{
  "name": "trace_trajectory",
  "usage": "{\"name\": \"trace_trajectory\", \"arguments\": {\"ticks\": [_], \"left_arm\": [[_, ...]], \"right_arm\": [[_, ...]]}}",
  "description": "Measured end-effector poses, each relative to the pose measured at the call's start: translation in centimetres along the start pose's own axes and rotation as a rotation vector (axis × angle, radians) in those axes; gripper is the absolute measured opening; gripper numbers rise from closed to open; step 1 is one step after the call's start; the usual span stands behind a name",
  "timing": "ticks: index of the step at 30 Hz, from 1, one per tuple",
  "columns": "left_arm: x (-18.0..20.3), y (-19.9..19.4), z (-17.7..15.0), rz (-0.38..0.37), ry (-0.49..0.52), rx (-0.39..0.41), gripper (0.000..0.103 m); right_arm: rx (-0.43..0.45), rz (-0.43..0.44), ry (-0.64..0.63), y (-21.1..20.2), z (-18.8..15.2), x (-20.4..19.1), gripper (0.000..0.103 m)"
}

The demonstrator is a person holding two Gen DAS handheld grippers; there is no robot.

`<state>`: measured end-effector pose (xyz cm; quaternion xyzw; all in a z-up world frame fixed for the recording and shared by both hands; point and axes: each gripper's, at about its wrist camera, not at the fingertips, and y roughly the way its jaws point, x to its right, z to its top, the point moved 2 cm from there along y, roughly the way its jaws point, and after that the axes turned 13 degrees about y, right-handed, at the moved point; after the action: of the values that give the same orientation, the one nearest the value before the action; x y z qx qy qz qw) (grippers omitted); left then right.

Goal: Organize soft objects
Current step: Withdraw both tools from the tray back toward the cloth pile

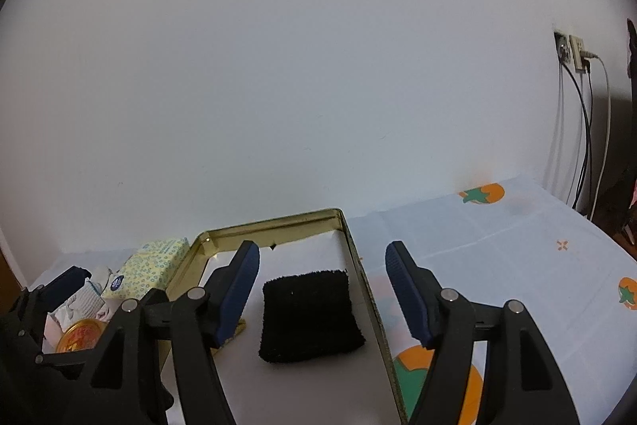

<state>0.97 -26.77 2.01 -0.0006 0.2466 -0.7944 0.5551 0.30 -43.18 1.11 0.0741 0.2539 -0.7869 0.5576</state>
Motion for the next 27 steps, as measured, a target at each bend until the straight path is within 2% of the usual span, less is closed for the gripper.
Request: {"name": "trace_trajectory", "arguments": {"ticks": [3,12,18,27], "left_arm": [[-0.9,-0.3,-0.6,-0.002,-0.026,0.010,0.103],[-2.3,-1.5,-1.5,0.098,0.002,0.090,0.103],[-3.8,-2.1,-1.8,0.084,-0.032,0.121,0.103],[-5.1,-2.5,-2.6,0.076,-0.046,0.101,0.103]], "right_arm": [[0.039,0.000,-0.020,-0.5,-0.2,-0.4,0.068],[0.108,0.000,-0.002,-1.1,-1.0,-0.6,0.068],[0.148,-0.020,-0.015,-1.8,-1.6,-1.0,0.068],[0.175,-0.028,-0.010,-3.0,-2.3,-1.7,0.068]]}}
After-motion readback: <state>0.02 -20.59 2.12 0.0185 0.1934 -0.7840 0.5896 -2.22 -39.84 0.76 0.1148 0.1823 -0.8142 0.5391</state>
